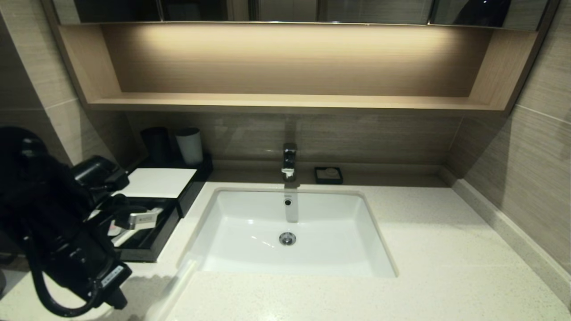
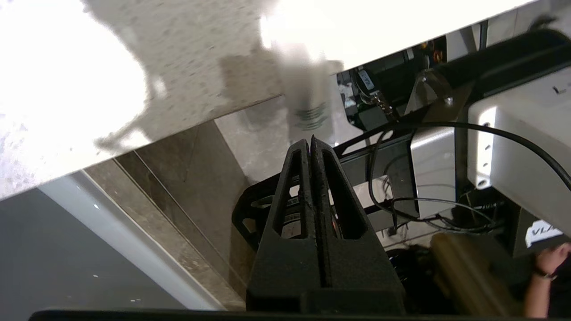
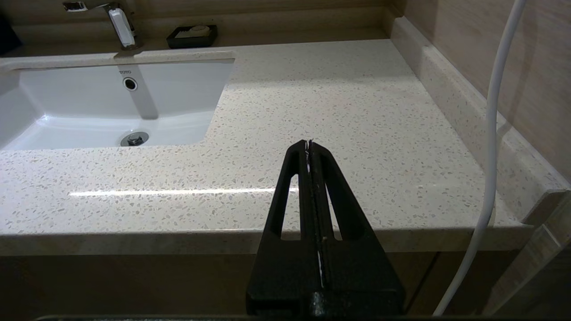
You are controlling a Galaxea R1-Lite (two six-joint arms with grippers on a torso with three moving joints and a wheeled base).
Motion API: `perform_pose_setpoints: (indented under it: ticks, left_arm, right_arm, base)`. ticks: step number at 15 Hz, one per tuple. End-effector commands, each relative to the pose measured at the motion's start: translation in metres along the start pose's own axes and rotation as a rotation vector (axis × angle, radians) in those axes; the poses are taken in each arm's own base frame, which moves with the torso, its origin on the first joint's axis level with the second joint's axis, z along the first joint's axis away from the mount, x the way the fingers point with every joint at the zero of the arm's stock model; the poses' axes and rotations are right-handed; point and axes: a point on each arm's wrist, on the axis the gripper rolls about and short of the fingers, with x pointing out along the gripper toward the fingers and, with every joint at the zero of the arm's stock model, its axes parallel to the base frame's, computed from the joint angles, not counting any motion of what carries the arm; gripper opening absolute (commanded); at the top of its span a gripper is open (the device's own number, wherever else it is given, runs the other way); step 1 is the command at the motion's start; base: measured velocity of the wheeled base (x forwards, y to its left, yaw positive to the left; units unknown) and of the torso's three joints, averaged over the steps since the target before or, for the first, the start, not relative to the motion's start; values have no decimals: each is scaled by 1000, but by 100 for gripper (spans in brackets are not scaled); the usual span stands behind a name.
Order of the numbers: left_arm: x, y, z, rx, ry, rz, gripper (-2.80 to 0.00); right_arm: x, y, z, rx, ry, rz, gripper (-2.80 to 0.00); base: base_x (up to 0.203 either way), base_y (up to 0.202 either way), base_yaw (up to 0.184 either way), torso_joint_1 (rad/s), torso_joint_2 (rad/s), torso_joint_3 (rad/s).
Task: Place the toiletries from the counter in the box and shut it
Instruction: Pick up the bathroom toiletry
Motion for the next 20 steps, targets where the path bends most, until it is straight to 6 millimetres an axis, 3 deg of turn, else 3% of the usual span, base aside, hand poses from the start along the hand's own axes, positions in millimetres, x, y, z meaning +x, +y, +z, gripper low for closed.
perform_pose_setpoints:
  ticks: [1,3,7,15,20]
  left_arm:
    - [17,-18,13,89,73,-26,0]
    - [34,-29,24,123,139,-42,0]
    - [52,-26,37,104,150,9,0]
    - [55,-19,12,26,268,101,0]
    - [70,-17,18,29,232,95,0]
  right_arm:
    - [0,0,0,1,-1,1,-280]
    - [0,0,0,1,-1,1,-280]
    - [0,0,0,1,-1,1,-280]
    - [0,0,0,1,-1,1,-280]
    - [0,0,0,1,-1,0,-280]
  base:
    - [0,0,0,0,0,0]
    - [0,0,0,0,0,0]
    - [0,0,0,0,0,0]
    - [0,0,0,0,0,0]
    - [0,0,0,0,0,0]
